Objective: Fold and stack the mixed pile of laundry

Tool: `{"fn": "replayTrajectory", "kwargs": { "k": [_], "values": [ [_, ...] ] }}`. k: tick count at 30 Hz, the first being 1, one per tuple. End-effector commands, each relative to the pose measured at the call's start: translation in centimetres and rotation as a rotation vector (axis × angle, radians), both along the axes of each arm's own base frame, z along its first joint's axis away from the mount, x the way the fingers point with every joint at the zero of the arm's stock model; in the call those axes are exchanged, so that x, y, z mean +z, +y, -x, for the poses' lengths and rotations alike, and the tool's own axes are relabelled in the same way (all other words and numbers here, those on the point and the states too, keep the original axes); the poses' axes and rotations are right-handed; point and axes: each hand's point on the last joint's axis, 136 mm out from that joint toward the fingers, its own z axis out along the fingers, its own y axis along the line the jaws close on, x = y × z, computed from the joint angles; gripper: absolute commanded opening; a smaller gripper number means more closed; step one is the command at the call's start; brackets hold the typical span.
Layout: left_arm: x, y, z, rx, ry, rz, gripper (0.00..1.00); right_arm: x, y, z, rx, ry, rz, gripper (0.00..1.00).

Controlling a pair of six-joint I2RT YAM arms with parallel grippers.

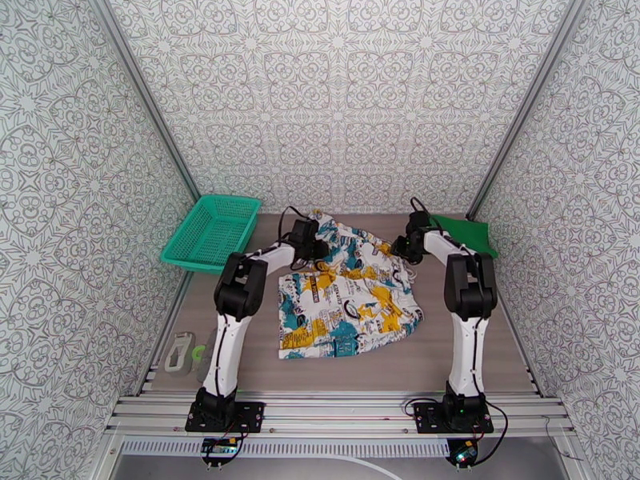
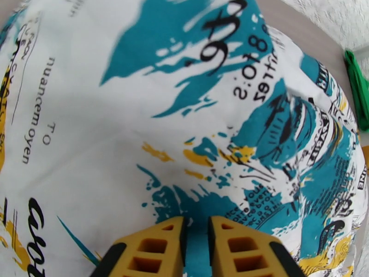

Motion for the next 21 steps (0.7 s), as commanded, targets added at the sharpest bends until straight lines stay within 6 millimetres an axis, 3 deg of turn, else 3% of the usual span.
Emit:
{"fn": "replayTrajectory", "kwargs": {
  "k": [1, 6, 10, 12, 14, 16, 19, 21],
  "values": [
    [-2.0, 4.9, 1.3, 0.132, 0.088, 0.003, 0.21, -2.1, -2.0, -0.5, -0.063, 0.062, 0.049, 0.39],
    [-2.3, 6.3, 2.5, 0.132, 0.129, 0.035, 0.22, -1.5, -2.8, -1.9, -0.069, 0.053, 0.054, 0.39],
    [-1.1, 5.7, 2.5, 0.094, 0.114, 0.059, 0.29, 2.4, -2.4, -2.4, -0.038, -0.007, 0.029, 0.4],
    [1.5, 5.2, 2.0, 0.075, 0.065, 0.078, 0.35, 4.7, -2.1, -1.9, -0.027, -0.041, 0.01, 0.42],
    [3.9, 4.7, 1.7, 0.058, 0.025, 0.087, 0.42, 7.2, -2.1, -0.6, -0.027, -0.084, 0.004, 0.46],
    [6.3, 4.1, 1.8, 0.036, -0.013, 0.081, 0.46, 8.3, -1.9, 1.3, -0.032, -0.108, -0.013, 0.49],
    [9.8, 3.3, 3.0, 0.014, -0.063, 0.058, 0.48, 8.8, -1.3, 5.1, -0.032, -0.114, -0.062, 0.5],
    [11.5, 2.5, 4.7, -0.003, -0.08, 0.055, 0.48, 7.9, -0.5, 8.1, -0.028, -0.102, -0.092, 0.49]
  ]
}}
